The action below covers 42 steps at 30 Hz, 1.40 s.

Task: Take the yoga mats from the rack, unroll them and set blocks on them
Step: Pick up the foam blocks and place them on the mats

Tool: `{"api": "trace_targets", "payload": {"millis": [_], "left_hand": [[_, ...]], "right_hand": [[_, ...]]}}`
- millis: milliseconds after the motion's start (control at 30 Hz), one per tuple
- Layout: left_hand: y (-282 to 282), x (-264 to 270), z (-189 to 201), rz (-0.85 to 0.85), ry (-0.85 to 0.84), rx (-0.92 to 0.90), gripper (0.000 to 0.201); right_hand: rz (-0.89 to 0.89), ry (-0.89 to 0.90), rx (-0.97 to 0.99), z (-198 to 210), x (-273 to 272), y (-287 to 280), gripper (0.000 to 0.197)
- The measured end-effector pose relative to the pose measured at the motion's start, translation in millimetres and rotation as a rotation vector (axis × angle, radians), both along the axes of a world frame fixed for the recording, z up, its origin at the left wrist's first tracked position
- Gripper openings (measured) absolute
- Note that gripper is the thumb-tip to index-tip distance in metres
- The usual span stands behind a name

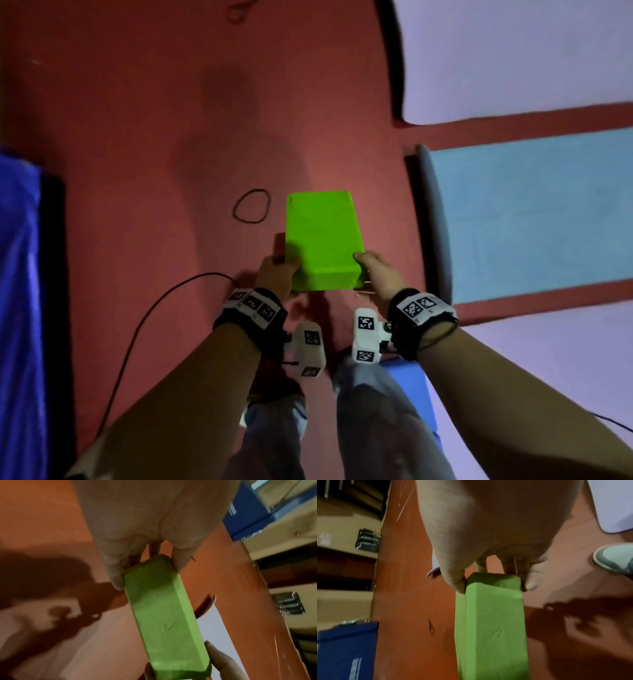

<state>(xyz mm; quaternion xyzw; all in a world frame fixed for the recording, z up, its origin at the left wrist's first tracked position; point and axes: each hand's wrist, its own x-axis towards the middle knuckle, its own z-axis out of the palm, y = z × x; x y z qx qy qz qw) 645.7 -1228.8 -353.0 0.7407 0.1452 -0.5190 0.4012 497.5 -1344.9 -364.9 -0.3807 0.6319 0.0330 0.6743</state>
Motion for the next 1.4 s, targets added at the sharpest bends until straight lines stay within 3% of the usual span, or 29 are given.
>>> {"api": "trace_targets", "payload": {"millis": [133, 200, 367, 600, 733, 833, 933, 1200, 1300, 1400], "left_hand": [[-96.6, -69.3, -3.7, -0.196, 0.041, -0.023, 0.002], [-137.2, -99.7, -4.1, -0.304, 0.069, -0.031, 0.002], [-205.1, -149.5, -5.6, -0.413, 0.121, -0.012, 0.012], [-248.6, -165.6, -35.4, -0.558, 0.145, 0.037, 0.048], [-276.5, -162.3, -91.8, -0.703, 0.091, 0.009, 0.054], [-296.4, -169.6, -137.1, -0.695, 0.055, 0.007, 0.044], [-320.9, -186.2, -189.2, -0.676, 0.018, -0.014, 0.048], [-356.5, -253.9, -289.5, -0.614, -0.043, -0.103, 0.076], [-362.2, -269.8, -318.8, -0.686, -0.142, -0.079, 0.085], [-366.7, -278.4, -334.3, -0.785, -0.239, -0.047, 0.089]], "right_hand": [[-0.167, 0.04, -0.007, -1.8, -85.3, -72.8, 0.018], [-0.255, 0.058, -0.022, -1.9, -121.7, -101.7, 0.017], [-0.391, 0.079, -0.022, -5.1, -177.1, -139.4, 0.027], [-0.606, 0.052, -0.027, -44.0, -197.6, -157.5, 0.029], [-0.697, -0.031, -0.043, -107.2, -199.1, -182.6, 0.024], [-0.734, -0.05, -0.035, -152.7, -208.2, -202.2, 0.02], [-0.787, -0.084, -0.043, -199.0, -223.4, -225.9, 0.02], [-0.643, 0.089, -0.155, -292.7, -278.6, -270.7, 0.039], [-0.359, 0.311, -0.341, -312.0, -287.0, -281.6, 0.054], [-0.009, 0.359, -0.44, -325.0, -287.4, -288.1, 0.066]]}}
